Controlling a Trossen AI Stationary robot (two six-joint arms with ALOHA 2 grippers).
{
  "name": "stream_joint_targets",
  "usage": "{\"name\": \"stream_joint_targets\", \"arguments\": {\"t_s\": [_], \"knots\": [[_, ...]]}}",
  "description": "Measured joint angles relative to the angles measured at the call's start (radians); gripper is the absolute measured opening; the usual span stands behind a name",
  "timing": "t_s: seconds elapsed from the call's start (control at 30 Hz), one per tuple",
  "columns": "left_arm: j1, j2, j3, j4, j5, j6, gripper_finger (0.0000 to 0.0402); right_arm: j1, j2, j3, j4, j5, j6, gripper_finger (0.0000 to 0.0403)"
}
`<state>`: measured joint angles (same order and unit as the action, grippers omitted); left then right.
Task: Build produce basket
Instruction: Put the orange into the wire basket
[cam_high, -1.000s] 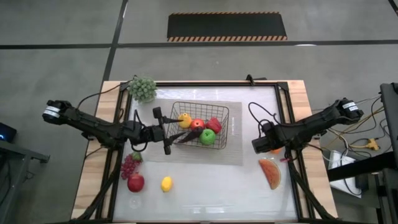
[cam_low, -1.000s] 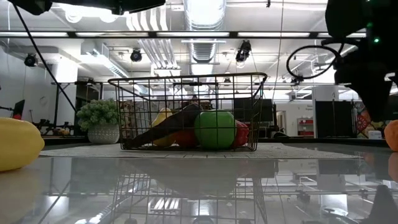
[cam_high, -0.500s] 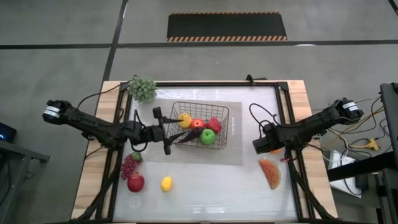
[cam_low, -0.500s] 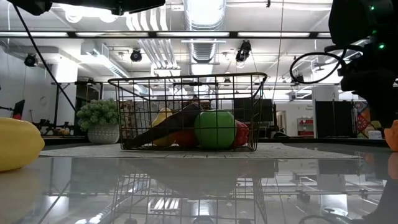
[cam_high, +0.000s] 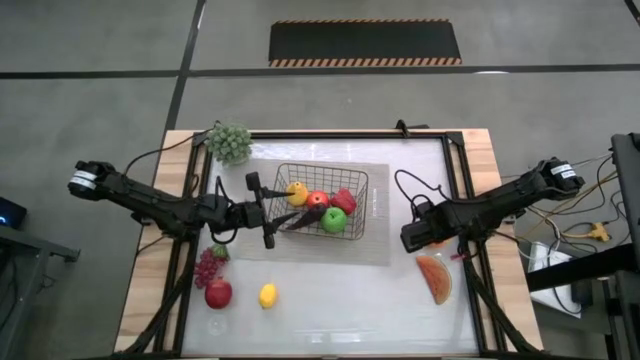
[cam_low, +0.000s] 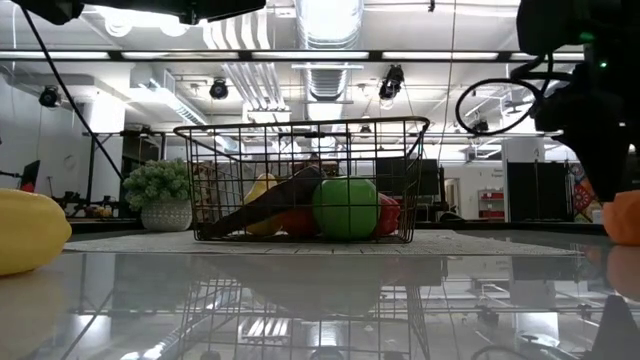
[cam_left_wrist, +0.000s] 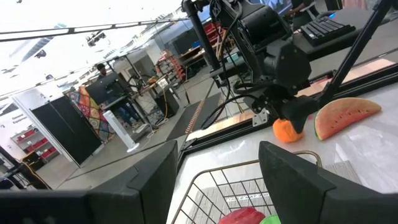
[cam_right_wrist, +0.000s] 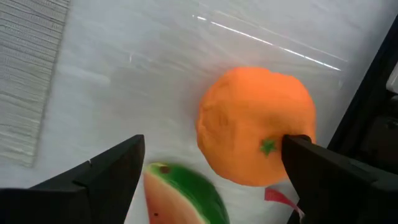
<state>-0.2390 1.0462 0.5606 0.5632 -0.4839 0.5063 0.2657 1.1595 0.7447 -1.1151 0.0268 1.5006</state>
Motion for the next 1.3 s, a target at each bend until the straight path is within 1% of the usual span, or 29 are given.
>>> {"name": "stream_joint_targets", "arguments": {"t_s": [0.2, 0.37, 0.6, 0.77, 0.87, 1.1, 1.2, 1.3], "knots": [[0.0, 0.0, 0.0, 0.0, 0.0, 0.0, 0.0208, 0.0, -0.013, 0.036, -0.029, 0.025, -0.016, 0.0359], [0.0, 0.0, 0.0, 0.0, 0.0, 0.0, 0.0208, -0.007, -0.013, 0.032, -0.061, 0.025, -0.009, 0.0359], [0.0, 0.0, -0.001, 0.0, 0.0, 0.0, 0.0208, -0.016, -0.013, 0.01, -0.034, 0.026, -0.016, 0.0359], [0.0, 0.0, -0.001, 0.0, 0.0, 0.0, 0.0208, -0.016, -0.013, -0.032, 0.028, 0.025, -0.017, 0.0356], [0.0, 0.0, -0.001, 0.0, 0.0, 0.0, 0.0208, -0.016, -0.013, -0.041, 0.036, 0.025, -0.019, 0.0334], [0.0, 0.0, -0.001, 0.0, 0.0, 0.0, 0.0208, -0.016, -0.013, -0.038, 0.037, 0.024, -0.02, 0.0239], [0.0, 0.0, -0.002, 0.0, 0.0, 0.0, 0.0208, -0.016, -0.015, -0.038, 0.036, 0.02, -0.02, 0.0221], [0.0, 0.0, -0.003, 0.0, 0.0, 0.001, 0.0208, -0.016, -0.016, -0.017, 0.011, 0.012, -0.02, 0.022]]}}
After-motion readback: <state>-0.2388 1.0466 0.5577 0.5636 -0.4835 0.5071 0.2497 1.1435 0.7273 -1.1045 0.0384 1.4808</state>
